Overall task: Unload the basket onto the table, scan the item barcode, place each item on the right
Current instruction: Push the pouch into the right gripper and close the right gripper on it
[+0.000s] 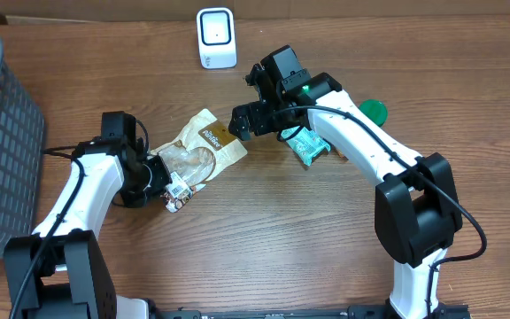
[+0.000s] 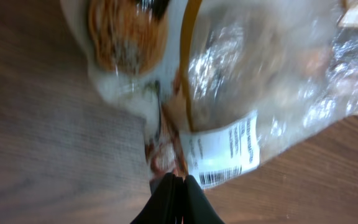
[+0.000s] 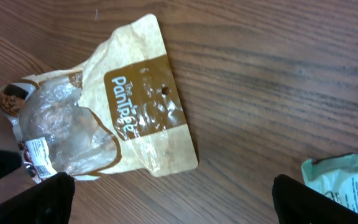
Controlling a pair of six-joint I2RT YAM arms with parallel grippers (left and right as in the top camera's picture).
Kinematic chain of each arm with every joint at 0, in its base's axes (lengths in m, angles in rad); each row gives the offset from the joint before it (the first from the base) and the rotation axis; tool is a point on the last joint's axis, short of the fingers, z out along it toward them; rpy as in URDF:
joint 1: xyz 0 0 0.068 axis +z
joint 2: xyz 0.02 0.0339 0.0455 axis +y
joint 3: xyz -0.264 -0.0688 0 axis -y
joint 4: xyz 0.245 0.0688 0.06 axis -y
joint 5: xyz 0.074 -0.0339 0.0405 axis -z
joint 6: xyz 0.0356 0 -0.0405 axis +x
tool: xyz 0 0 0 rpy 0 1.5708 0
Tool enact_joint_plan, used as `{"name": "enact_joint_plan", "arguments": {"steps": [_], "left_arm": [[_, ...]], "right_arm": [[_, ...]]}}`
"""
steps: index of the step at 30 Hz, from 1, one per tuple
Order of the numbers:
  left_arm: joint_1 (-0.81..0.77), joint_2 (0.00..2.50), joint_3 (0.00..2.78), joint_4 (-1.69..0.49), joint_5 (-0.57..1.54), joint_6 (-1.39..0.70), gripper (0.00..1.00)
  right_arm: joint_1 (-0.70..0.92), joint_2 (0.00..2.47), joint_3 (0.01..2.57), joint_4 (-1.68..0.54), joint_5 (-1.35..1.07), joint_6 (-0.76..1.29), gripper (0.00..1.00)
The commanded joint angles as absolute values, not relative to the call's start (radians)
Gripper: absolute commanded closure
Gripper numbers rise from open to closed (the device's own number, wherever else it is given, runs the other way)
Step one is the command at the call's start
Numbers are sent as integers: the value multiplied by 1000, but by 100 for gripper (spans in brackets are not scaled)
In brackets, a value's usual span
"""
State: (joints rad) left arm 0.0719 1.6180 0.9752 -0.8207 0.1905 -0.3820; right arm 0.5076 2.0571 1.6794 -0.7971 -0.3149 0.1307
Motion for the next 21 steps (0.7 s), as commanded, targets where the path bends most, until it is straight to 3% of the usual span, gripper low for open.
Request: {"name": "enact_joint_plan", "arguments": {"steps": [1, 21], "left_arm": [[65, 1610, 967, -764, 153, -278, 96], [65, 1705, 898, -496, 118, -229, 96]], "right_arm": [[516, 2032, 1707, -775, -328, 134, 0], [525, 2103, 1706, -715, -347, 213, 1]]}}
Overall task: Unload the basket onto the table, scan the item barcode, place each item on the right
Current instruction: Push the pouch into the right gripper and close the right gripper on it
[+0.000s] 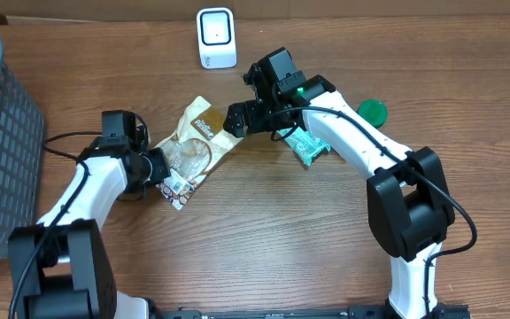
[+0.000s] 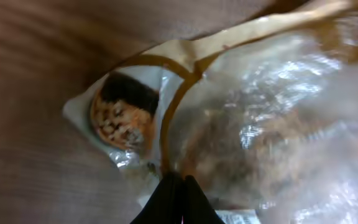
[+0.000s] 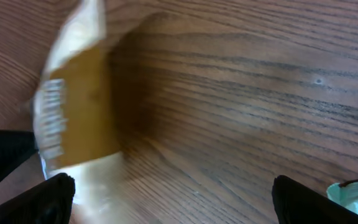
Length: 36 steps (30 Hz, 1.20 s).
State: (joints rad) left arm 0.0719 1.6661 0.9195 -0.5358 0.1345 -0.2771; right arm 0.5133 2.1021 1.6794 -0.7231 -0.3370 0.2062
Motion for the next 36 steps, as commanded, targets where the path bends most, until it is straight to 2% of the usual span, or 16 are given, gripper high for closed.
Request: {"name": "enact_joint_plan", "arguments": {"steps": [1, 7, 16, 23, 32, 36], "left_arm": [[65, 1709, 898, -464, 118, -221, 96], [65, 1713, 898, -371, 62, -219, 96], [65, 1713, 898, -395, 18, -212, 96], [65, 1713, 898, -395, 18, -212, 96], [65, 1709, 901, -397, 19, -194, 96], [72, 1670, 977, -497, 20, -157, 96]], "right_arm": [[527, 2103, 1706, -715, -347, 213, 1], [560, 2106, 1706, -702, -346, 212, 1], [559, 2123, 1705, -671, -362, 244, 1], [513, 2185, 1705, -698, -492, 290, 3], [501, 2224, 1705, -771, -491, 323, 7], [493, 2224, 1705, -776, -492, 322, 7]]}}
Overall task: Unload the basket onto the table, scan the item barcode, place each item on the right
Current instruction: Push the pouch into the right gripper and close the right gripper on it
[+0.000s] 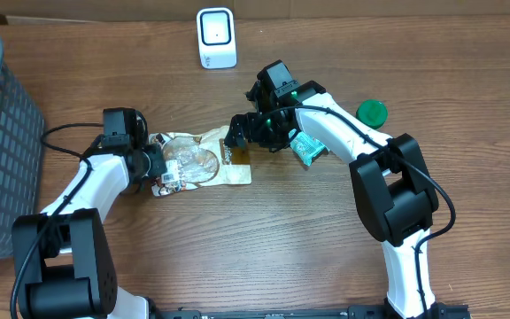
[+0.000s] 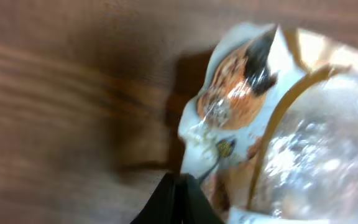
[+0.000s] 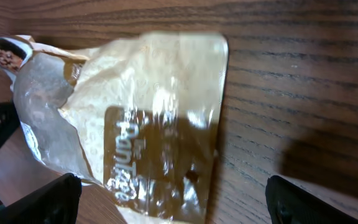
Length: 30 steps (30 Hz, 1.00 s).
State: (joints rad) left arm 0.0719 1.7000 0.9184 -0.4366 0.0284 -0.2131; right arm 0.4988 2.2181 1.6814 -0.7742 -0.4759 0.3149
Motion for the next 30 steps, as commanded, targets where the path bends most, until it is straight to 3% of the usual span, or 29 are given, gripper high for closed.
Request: {"name": "enact_joint_plan", "arguments": {"steps": [1, 6, 15, 30], "left_arm": [[75, 1642, 1044, -572, 27, -139, 96], [79, 1609, 1171, -685, 198, -53, 96], [76, 1681, 1113, -664, 366, -44, 96], [80, 1960, 1099, -621, 384, -44, 96]], "right_arm": [[488, 2224, 1706, -777, -491, 322, 7], [482, 2224, 1706, -776, -491, 322, 7], [482, 2224, 1705, -776, -491, 322, 7], [467, 2224, 1705, -828, -492, 318, 7]]}}
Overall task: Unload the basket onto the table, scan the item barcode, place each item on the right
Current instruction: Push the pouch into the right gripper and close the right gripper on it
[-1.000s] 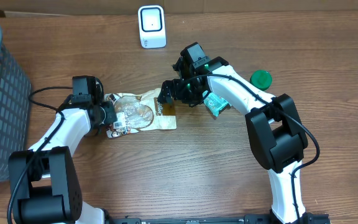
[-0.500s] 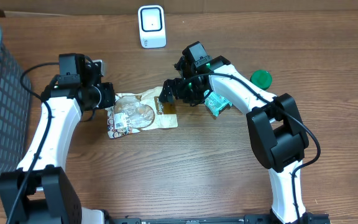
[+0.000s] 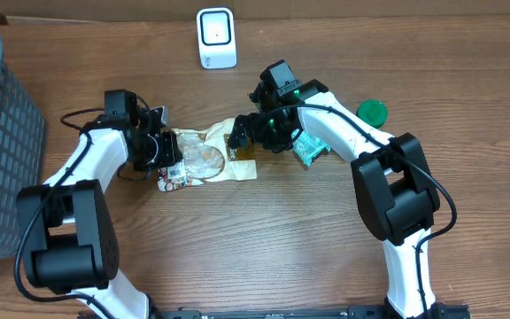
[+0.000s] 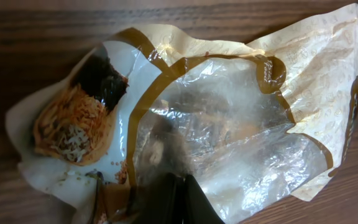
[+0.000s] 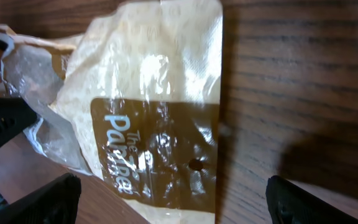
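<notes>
A tan and brown snack bag [image 3: 209,161] with a clear window lies flat on the wooden table, below the white scanner [image 3: 215,37] at the back edge. The bag fills the left wrist view [image 4: 229,118], its printed cookie corner at the left. My left gripper [image 3: 161,151] is shut on the bag's left end, and its black fingers [image 4: 178,200] meet at the bottom of that view. My right gripper [image 3: 244,142] hovers open over the bag's brown header [image 5: 166,155], with one finger [image 5: 42,202] at each side of it.
A grey mesh basket [image 3: 3,133] stands at the left edge. A green and white packet [image 3: 308,147] lies under my right arm. A green round lid [image 3: 372,111] sits further right.
The bag has shifted slightly to the right and lies a little more level. My left gripper, still shut on it, has moved up and right. The right gripper stays open over the header.
At first the bag lay slanted, my left gripper shut on its lower left end and the right gripper open over its top. It then stood tilted up off the table. After that it lay flat and level between both grippers, as it does now.
</notes>
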Controlling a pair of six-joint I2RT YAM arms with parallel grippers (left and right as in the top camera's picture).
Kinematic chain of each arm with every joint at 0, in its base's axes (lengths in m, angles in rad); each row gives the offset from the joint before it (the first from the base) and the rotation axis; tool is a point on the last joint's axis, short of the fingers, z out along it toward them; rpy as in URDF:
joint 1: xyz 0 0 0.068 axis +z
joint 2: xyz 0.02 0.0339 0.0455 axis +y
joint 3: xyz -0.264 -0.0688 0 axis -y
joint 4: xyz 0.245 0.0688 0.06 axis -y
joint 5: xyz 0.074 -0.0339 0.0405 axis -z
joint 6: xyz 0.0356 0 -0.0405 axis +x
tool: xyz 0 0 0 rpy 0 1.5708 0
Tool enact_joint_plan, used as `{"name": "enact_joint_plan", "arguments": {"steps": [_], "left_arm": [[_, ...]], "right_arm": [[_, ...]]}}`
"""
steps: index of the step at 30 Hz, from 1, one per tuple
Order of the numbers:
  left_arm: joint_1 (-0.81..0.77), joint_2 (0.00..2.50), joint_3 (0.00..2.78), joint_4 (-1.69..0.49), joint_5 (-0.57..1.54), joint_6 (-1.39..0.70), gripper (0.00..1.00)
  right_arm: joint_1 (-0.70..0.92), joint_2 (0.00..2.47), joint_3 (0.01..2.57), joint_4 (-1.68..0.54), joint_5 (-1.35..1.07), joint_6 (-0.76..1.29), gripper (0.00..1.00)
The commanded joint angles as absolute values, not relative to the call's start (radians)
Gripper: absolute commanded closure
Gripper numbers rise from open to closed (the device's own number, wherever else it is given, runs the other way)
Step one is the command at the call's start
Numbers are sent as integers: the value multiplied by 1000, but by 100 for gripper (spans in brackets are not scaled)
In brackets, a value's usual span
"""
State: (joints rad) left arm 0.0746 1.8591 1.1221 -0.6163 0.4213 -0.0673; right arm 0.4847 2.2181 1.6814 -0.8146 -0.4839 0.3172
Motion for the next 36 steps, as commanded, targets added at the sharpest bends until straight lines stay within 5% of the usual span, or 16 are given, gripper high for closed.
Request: {"name": "enact_joint_plan", "arguments": {"steps": [1, 18, 24, 32, 36], "left_arm": [[80, 1972, 1099, -621, 381, -44, 96], [80, 2118, 1099, -627, 334, -51, 96], [80, 2122, 1099, -627, 337, -51, 96], [80, 2122, 1100, -627, 337, -51, 96], [80, 2122, 1099, -627, 337, -51, 96]], "right_arm": [[463, 2224, 1705, -837, -492, 318, 6], [450, 2335, 1689, -687, -741, 281, 7], [496, 2346, 1689, -627, -765, 285, 23], [575, 2380, 1689, -524, -763, 385, 24], [588, 2381, 1689, -467, -757, 423, 47]]}}
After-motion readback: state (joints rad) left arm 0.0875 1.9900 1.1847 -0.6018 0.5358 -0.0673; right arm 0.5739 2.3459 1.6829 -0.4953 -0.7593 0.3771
